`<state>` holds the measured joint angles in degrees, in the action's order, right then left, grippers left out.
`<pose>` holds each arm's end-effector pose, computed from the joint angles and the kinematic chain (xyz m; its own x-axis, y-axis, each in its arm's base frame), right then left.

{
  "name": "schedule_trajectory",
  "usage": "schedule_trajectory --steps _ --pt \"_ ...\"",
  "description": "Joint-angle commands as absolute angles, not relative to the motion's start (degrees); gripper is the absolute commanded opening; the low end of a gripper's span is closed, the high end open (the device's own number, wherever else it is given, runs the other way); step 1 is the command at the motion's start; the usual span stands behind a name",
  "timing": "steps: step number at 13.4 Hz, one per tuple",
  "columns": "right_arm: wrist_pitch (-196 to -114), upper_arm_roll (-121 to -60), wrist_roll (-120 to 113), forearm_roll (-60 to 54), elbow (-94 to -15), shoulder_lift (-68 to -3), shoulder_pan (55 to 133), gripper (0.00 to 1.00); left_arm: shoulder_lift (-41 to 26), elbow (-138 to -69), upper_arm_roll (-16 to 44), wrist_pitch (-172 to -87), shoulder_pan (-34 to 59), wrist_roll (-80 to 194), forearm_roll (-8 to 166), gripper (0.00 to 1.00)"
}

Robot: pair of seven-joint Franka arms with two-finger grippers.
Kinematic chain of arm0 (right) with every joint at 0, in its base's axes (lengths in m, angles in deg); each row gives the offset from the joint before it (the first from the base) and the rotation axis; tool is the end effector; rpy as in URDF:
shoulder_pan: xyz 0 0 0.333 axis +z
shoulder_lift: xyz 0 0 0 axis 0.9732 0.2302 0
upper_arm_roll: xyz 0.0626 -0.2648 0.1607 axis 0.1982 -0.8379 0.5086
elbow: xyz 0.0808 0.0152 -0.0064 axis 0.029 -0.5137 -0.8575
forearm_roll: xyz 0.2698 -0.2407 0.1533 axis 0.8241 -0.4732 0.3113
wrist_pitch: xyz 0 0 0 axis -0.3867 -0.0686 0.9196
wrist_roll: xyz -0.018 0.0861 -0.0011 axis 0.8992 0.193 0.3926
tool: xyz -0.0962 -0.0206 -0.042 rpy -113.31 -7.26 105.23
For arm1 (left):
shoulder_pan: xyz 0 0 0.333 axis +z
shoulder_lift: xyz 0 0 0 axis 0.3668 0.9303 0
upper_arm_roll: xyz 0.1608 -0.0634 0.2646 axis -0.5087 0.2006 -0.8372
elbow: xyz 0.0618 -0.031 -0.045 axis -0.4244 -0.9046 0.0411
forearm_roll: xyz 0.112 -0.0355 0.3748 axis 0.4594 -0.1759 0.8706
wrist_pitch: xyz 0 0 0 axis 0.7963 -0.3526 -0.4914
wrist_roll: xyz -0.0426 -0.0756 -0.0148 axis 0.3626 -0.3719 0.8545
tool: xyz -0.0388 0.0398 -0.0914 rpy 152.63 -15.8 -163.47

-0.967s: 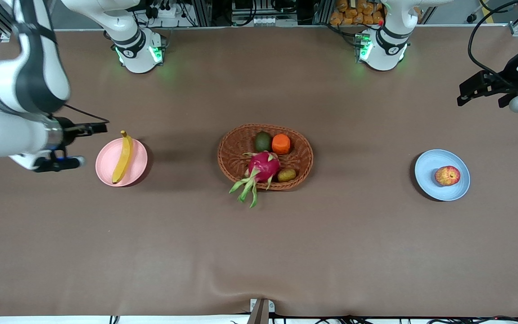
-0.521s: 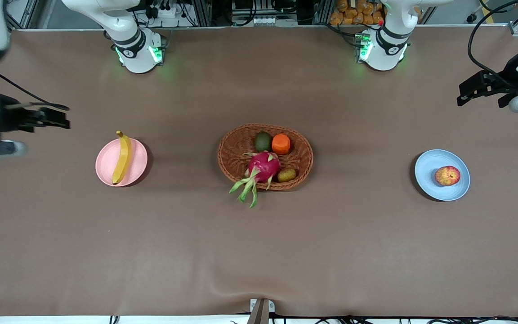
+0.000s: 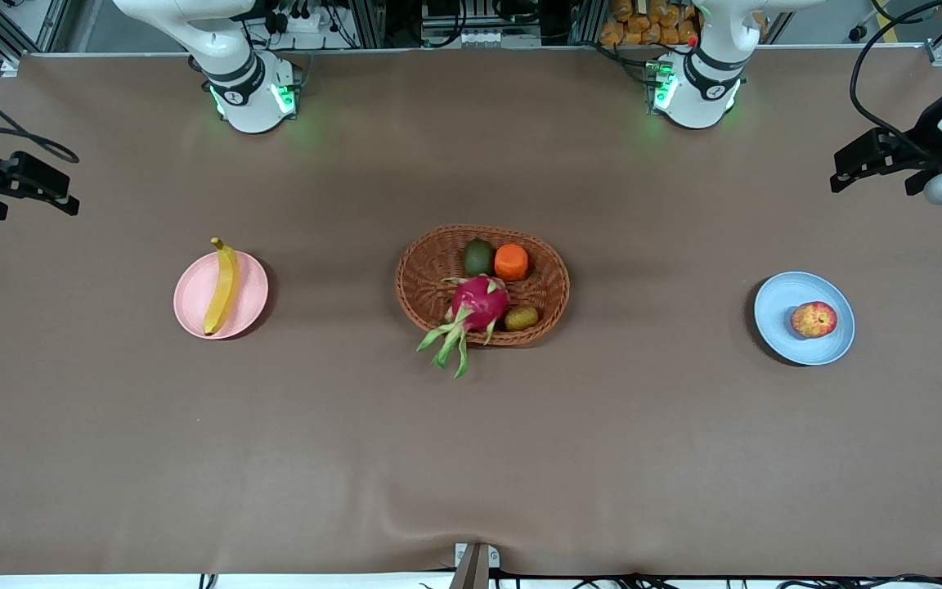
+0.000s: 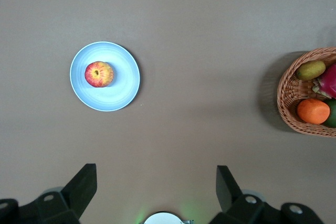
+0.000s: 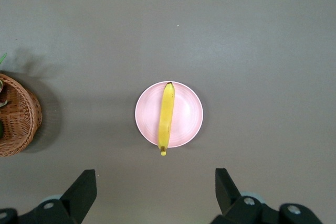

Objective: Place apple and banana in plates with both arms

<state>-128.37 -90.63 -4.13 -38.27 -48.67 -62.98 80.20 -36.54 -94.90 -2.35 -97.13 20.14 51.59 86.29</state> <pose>0.5327 -0.0196 0.6337 0.9992 0.0406 -0.0027 0.0405 -0.9984 -0.0390 0.5250 -0.0341 0.6387 0.9975 -0.0418 -0.0575 -0.0406 -0.9989 0.0224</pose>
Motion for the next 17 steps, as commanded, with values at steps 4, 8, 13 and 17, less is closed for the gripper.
schedule_trajectory --steps 4,8,13,17 --pt "-129.38 -90.02 -4.05 -39.61 -43.36 -60.84 79.07 1.00 -36.49 -94.40 -1.94 -96.43 20.38 51.66 86.79 1.00" --pt "-129.29 -90.02 -4.75 -38.73 -42.65 -60.48 79.15 1.00 -36.49 -94.40 -1.94 -96.43 20.29 51.66 86.79 1.00" --pt "-126.74 -89.67 -4.57 -38.64 -43.00 -60.31 82.31 1.00 -35.70 -93.61 -1.94 -96.52 20.55 51.31 86.79 1.00" --pt "-126.48 -89.67 -4.13 -38.64 -43.17 -60.39 82.32 1.00 -35.18 -92.73 -2.03 -96.52 20.12 51.66 86.96 1.00"
